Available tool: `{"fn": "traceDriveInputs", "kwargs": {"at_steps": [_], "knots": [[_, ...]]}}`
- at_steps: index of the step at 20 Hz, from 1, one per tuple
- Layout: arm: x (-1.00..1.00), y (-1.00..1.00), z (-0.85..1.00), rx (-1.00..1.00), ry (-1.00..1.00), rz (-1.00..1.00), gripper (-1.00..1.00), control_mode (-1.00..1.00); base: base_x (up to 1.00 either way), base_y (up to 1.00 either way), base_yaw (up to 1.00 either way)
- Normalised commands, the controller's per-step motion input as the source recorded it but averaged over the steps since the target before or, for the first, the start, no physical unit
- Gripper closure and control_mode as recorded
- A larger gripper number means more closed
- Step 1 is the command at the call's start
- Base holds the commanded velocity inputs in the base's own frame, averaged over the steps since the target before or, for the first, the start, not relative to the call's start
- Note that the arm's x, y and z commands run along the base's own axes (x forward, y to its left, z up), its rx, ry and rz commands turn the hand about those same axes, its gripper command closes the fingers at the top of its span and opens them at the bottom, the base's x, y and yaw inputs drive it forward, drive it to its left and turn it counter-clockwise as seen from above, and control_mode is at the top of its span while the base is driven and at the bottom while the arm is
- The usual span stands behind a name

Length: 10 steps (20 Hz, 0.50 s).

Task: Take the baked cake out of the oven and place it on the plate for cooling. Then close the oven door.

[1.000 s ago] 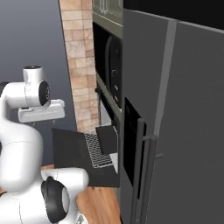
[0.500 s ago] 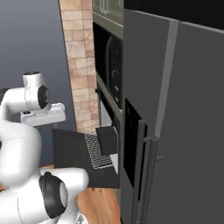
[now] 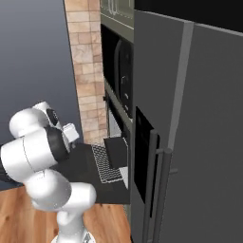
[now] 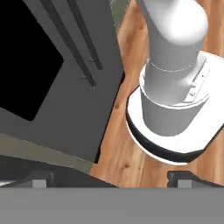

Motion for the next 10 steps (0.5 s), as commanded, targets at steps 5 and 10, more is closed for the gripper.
{"fn": "traceDriveInputs", "kwargs": {"at_steps": [5, 10], "knots": [[1.0, -0.04, -0.87, -0.06, 0.32, 0.39, -1.0, -1.0, 0.0, 0.0, 0.0], [0.89, -0.04, -0.87, 0.0, 0.14, 0.41, -1.0, -1.0, 0.0, 0.0, 0.0]]}}
